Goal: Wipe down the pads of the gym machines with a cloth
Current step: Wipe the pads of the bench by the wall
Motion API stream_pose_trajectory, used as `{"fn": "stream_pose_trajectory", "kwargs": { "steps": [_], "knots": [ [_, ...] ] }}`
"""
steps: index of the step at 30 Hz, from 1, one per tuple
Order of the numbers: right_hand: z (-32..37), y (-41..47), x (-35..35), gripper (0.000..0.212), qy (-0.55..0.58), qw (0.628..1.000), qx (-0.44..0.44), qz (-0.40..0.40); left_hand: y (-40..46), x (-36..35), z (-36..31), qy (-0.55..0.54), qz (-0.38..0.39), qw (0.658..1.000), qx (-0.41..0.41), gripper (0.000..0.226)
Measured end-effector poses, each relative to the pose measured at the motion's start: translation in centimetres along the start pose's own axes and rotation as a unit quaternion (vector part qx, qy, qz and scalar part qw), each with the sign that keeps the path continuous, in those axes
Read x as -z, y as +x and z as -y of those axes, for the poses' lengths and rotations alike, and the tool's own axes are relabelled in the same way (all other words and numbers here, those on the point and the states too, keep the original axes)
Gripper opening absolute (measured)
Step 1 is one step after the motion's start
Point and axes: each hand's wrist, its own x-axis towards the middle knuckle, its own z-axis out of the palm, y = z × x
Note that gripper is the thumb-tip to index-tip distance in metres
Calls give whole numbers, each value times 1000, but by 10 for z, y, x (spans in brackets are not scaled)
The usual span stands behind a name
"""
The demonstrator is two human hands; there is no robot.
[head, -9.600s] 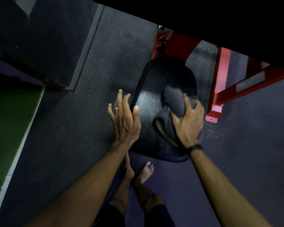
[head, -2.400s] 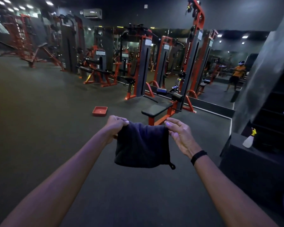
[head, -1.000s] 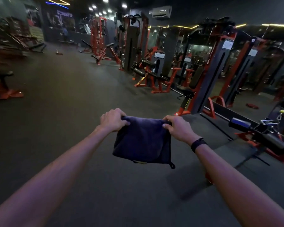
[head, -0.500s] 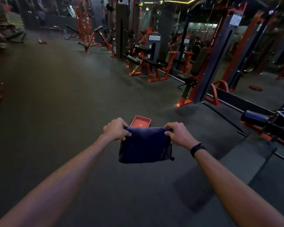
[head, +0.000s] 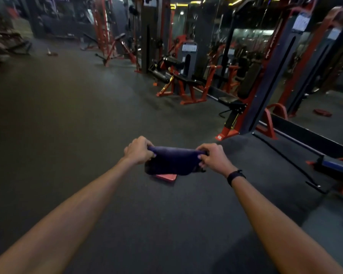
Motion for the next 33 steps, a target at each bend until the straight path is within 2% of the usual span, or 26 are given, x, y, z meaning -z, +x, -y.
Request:
{"fn": "stream_pose_trajectory", "kwargs": {
  "steps": [3,13,23,33],
  "knots": [
    [-20,55,-4,19,15,1000,-4,1,50,-10,-3,-19,-11,1000,18,21],
    [-93,237,-30,22,26,999,-24,38,248,-56,2,-42,23,998,27,10],
    [-146,419,-37,22,-8,998,-53,12,449,-76,-14,-35,17,998,48,22],
    [-238,547,-60,22,28,992,-108,51,589,-144,-30,-18,81,993,82,19]
  ]
}}
